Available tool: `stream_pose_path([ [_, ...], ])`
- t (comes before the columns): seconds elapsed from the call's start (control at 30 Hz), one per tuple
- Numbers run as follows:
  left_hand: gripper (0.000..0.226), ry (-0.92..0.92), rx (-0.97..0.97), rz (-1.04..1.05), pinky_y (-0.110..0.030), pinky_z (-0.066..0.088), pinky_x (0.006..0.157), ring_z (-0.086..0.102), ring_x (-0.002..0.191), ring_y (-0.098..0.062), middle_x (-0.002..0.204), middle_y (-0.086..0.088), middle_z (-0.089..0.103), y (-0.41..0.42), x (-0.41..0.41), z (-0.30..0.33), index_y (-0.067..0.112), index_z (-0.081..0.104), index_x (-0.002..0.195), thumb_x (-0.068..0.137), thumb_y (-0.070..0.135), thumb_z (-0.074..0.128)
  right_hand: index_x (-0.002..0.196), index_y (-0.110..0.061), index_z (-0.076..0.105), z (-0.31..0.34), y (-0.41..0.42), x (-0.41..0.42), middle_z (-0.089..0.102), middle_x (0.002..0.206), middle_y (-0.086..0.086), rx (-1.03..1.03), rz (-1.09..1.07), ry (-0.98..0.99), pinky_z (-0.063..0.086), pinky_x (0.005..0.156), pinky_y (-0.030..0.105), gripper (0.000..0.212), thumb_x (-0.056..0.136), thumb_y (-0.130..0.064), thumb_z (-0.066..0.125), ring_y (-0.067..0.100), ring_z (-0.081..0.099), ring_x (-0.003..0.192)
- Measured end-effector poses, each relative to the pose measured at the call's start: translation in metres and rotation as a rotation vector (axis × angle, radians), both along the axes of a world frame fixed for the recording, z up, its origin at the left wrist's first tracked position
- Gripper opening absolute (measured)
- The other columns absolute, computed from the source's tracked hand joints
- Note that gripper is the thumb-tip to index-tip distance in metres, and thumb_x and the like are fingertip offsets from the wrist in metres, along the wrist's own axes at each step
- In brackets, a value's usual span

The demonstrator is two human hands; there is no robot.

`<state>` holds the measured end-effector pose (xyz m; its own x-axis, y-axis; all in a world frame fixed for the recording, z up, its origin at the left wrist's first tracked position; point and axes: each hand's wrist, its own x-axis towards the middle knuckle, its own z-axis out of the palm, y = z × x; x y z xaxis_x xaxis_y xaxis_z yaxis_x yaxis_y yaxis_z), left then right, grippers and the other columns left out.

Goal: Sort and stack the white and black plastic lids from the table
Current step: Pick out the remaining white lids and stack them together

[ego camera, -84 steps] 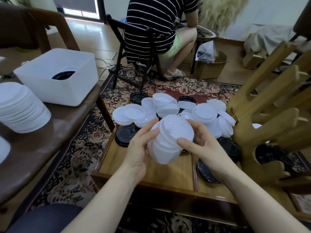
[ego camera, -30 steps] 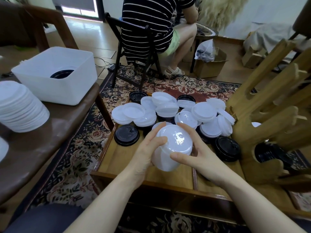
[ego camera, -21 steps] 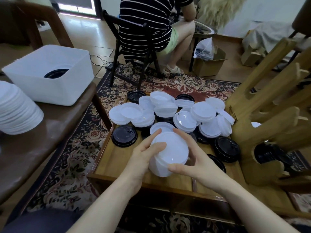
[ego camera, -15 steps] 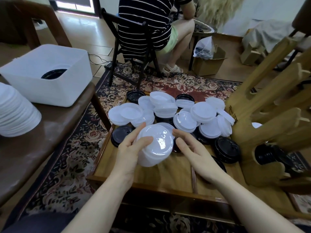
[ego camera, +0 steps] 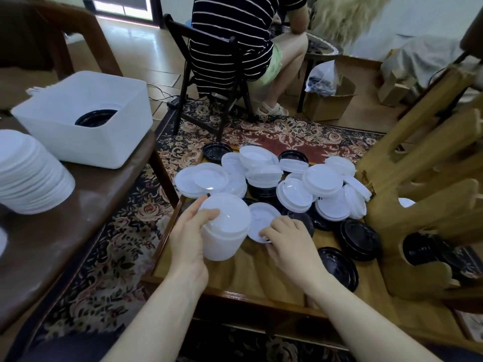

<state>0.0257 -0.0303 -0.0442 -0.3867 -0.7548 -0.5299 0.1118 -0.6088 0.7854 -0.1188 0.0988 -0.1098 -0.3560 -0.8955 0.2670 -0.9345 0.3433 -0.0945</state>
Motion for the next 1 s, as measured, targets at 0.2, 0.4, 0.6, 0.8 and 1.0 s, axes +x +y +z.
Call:
stream_pose_path([
  [0.2, 0.037, 0.016, 0.007, 0.000, -0.050, 0.046, 0.108, 0.066, 0.111, -0.022, 0.110, 0.006, 0.075, 0.002, 0.001, 0.003, 0.031, 0.077, 0.108, 0.077, 0.011, 0.070, 0.083, -0.021, 0.063, 0.024, 0.001, 0.004, 0.058, 0.080, -0.011, -0.152, -0.125, -0.173, 0.033, 0.071, 0.029, 0.013, 0.084, -0.012, 0.073, 0.015, 0.053, 0.082],
  [0.4, 0.039, 0.055, -0.046, -0.046, -0.033, 0.050, 0.093, 0.065, 0.106, -0.014, 0.102, 0.014, 0.074, 0.008, -0.005, 0.005, 0.028, 0.074, 0.114, 0.080, 0.009, 0.072, 0.087, -0.020, 0.063, 0.086, 0.008, 0.006, 0.068, 0.082, -0.009, -0.650, -0.384, -1.080, 0.047, 0.071, 0.019, 0.008, 0.092, -0.013, 0.065, 0.003, 0.058, 0.071],
  [0.6, 0.036, 0.067, -0.075, -0.143, -0.030, 0.047, 0.093, 0.065, 0.108, -0.010, 0.113, 0.011, 0.073, 0.023, -0.012, 0.007, 0.033, 0.074, 0.109, 0.079, 0.013, 0.074, 0.111, -0.006, 0.056, 0.111, 0.030, 0.009, 0.072, 0.091, 0.008, -0.890, -0.199, -1.736, 0.059, 0.062, 0.028, 0.035, 0.076, -0.007, 0.063, 0.019, 0.070, 0.077],
  [0.8, 0.045, 0.117, -0.003, -0.187, -0.034, 0.049, 0.094, 0.067, 0.107, -0.015, 0.108, 0.009, 0.076, 0.030, -0.012, 0.010, 0.030, 0.074, 0.112, 0.068, 0.025, 0.073, 0.141, -0.028, 0.034, 0.106, 0.029, 0.024, 0.072, 0.102, 0.010, -0.568, -0.154, -1.614, 0.061, 0.067, 0.036, 0.083, 0.077, 0.011, 0.069, 0.023, 0.071, 0.079],
  [1.0, 0.059, 0.108, -0.004, -0.251, -0.035, 0.050, 0.086, 0.066, 0.109, -0.017, 0.111, 0.008, 0.076, 0.029, -0.010, 0.012, 0.031, 0.071, 0.121, 0.063, 0.032, 0.075, 0.125, -0.040, 0.048, 0.105, 0.034, 0.017, 0.062, 0.118, -0.003, -0.281, -0.188, -1.139, 0.053, 0.086, 0.033, 0.085, 0.054, -0.039, 0.095, 0.014, 0.065, 0.093],
])
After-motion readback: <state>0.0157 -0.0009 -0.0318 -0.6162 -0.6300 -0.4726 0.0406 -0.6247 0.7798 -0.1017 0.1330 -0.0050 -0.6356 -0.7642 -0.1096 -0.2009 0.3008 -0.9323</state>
